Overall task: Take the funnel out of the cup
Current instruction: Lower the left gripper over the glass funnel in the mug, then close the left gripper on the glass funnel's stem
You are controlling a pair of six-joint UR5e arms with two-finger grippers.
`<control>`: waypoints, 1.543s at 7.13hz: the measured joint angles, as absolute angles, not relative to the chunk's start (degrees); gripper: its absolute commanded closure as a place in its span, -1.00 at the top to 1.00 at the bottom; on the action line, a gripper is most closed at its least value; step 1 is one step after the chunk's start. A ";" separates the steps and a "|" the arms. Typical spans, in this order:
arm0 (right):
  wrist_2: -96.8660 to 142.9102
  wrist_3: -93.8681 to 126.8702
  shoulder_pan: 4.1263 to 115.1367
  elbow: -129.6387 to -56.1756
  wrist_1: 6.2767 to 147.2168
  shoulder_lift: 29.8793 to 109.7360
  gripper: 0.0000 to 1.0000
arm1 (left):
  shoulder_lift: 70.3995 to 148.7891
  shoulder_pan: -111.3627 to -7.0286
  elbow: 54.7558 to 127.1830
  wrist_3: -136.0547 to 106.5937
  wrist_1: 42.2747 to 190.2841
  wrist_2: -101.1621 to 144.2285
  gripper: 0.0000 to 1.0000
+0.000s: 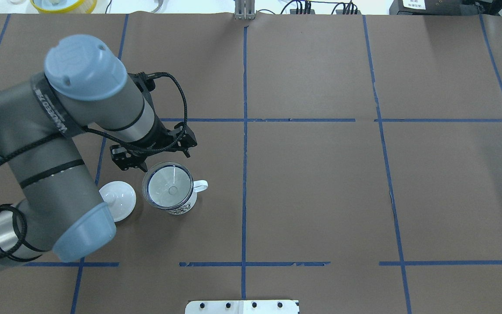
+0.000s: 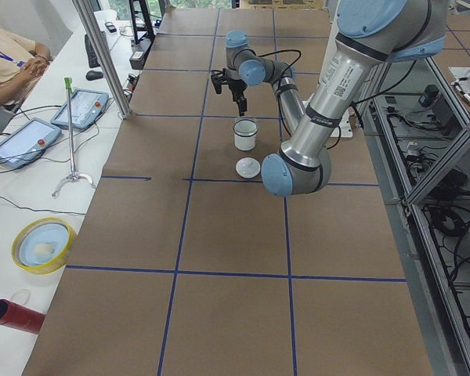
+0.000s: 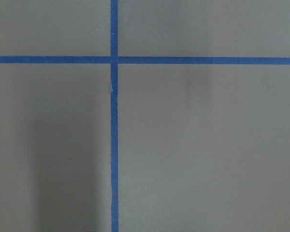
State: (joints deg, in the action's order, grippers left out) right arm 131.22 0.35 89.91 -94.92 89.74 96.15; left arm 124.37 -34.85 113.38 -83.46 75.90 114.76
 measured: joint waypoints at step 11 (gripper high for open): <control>131.22 0.35 89.91 -94.92 89.74 96.15 1.00 | 127.11 -29.91 104.84 -83.67 79.33 109.60 -0.06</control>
